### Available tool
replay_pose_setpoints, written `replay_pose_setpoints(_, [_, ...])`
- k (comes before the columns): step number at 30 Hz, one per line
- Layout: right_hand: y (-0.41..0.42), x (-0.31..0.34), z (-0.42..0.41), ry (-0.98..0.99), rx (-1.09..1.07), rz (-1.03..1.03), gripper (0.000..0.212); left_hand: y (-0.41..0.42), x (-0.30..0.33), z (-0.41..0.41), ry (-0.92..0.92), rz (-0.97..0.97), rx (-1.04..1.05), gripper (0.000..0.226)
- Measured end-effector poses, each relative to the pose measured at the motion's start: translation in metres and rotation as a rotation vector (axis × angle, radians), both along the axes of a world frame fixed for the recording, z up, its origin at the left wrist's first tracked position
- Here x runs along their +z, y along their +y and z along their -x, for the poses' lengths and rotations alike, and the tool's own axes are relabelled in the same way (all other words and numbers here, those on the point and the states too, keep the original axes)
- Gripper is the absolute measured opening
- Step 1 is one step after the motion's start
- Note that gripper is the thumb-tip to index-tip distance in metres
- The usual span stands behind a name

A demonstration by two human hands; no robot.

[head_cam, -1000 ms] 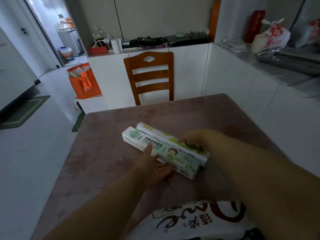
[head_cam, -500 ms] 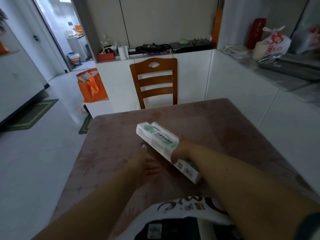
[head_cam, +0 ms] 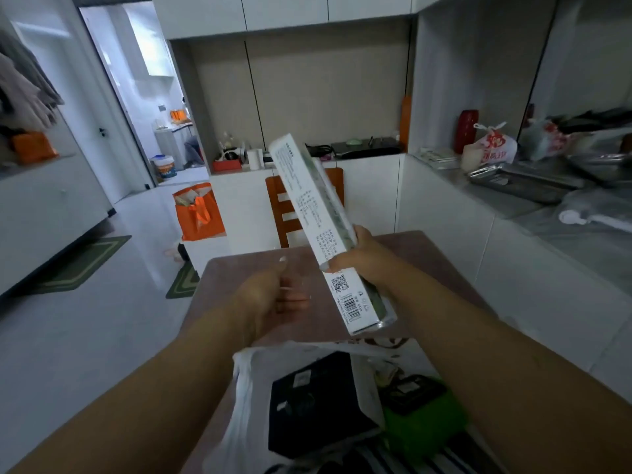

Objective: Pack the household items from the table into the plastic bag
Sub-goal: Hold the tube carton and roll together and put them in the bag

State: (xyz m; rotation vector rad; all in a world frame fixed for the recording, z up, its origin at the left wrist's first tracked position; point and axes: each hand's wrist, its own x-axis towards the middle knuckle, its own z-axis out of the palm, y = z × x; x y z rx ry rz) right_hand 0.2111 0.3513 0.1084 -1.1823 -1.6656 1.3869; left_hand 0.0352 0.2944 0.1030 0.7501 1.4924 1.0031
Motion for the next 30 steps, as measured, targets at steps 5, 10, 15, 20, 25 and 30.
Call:
replay_pose_setpoints(5, [-0.073,0.021,-0.027,0.105,0.090,-0.091,0.075,-0.046,0.029,0.001,0.154,-0.059,0.003,0.040])
replay_pose_setpoints(10, [-0.124,0.015,-0.044,0.177,0.122,-0.085,0.092,-0.096,0.049,0.002,0.441,-0.199,0.049,0.041])
replay_pose_setpoints(15, [-0.157,-0.006,-0.054,0.174,0.156,-0.133,0.096,-0.164,0.062,-0.014,0.811,-0.271,-0.023,0.037])
replay_pose_setpoints(20, [-0.169,-0.016,-0.060,0.114,0.149,-0.150,0.098,-0.193,0.054,-0.037,1.008,-0.210,0.011,0.028])
replay_pose_setpoints(25, [-0.173,-0.025,-0.056,0.065,0.046,-0.209,0.105,-0.184,0.052,-0.047,0.554,-0.349,0.152,0.031])
replay_pose_setpoints(30, [-0.175,-0.035,-0.069,-0.123,0.090,-0.306,0.120,-0.165,0.054,-0.030,0.005,-0.277,0.335,0.037])
